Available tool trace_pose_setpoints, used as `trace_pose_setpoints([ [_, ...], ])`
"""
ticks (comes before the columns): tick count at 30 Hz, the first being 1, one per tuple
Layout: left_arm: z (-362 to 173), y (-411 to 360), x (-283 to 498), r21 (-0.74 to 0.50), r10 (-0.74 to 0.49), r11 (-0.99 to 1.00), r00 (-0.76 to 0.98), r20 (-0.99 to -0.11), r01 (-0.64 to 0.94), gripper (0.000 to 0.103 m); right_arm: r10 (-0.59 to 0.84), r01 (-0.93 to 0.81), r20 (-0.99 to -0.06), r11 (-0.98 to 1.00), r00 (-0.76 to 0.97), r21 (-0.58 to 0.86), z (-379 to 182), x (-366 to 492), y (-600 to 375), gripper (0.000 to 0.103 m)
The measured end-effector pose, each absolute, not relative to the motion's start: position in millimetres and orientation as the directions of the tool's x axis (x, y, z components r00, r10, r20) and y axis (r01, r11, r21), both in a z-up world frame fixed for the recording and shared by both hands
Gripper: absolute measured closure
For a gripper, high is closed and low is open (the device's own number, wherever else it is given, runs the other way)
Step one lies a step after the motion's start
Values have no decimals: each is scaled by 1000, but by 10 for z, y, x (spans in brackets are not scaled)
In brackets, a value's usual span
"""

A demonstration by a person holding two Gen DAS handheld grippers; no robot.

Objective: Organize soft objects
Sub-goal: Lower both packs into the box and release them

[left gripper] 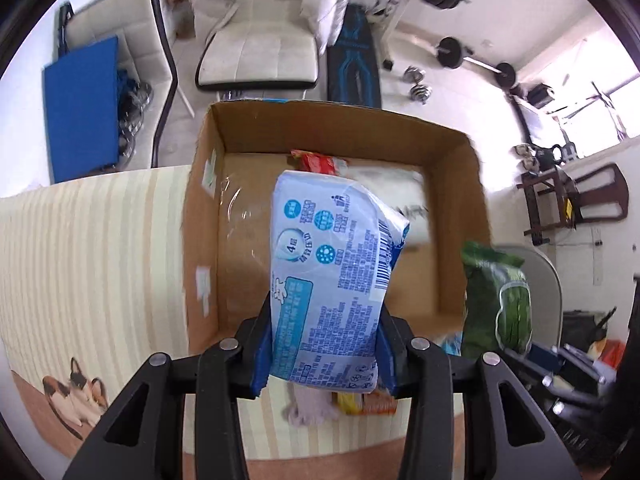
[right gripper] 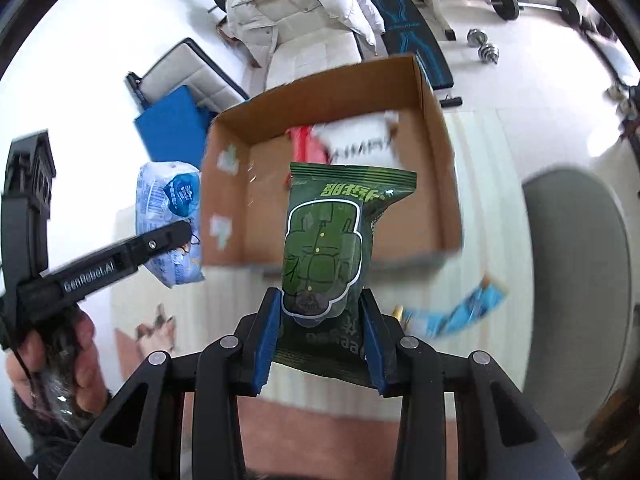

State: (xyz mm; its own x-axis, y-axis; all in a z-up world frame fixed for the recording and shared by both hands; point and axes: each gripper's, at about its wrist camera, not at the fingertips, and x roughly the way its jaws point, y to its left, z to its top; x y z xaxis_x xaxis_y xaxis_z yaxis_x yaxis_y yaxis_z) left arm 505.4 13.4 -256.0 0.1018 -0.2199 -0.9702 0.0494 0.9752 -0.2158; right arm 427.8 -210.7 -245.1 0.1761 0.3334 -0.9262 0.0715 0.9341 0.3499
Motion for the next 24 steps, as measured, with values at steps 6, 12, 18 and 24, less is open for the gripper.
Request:
trace_pose_setpoints([
  [6, -3125, 166, 5720, -198, -197, 980, 7, -980, -15, 64, 248, 75, -965, 964, 83, 254, -2946, 4841, -2061, 62],
  [12, -3515, 97, 5977, -127, -126, 992, -53, -991, 2, 64, 209, 58, -978, 976, -9, 209, -3483, 4916, -1957, 62],
  [18, -3611, 128, 6067, -111, -111, 994, -70, -991, 2, 44, 161, 47, -985, 986, -67, 158, -3764, 4957, -1942, 61],
  [24, -3465, 266, 6104, -129, -129, 991, -18, -991, -25, 10, 141, 62, -989, 988, -33, 139, -3609, 4982, -1945, 4],
])
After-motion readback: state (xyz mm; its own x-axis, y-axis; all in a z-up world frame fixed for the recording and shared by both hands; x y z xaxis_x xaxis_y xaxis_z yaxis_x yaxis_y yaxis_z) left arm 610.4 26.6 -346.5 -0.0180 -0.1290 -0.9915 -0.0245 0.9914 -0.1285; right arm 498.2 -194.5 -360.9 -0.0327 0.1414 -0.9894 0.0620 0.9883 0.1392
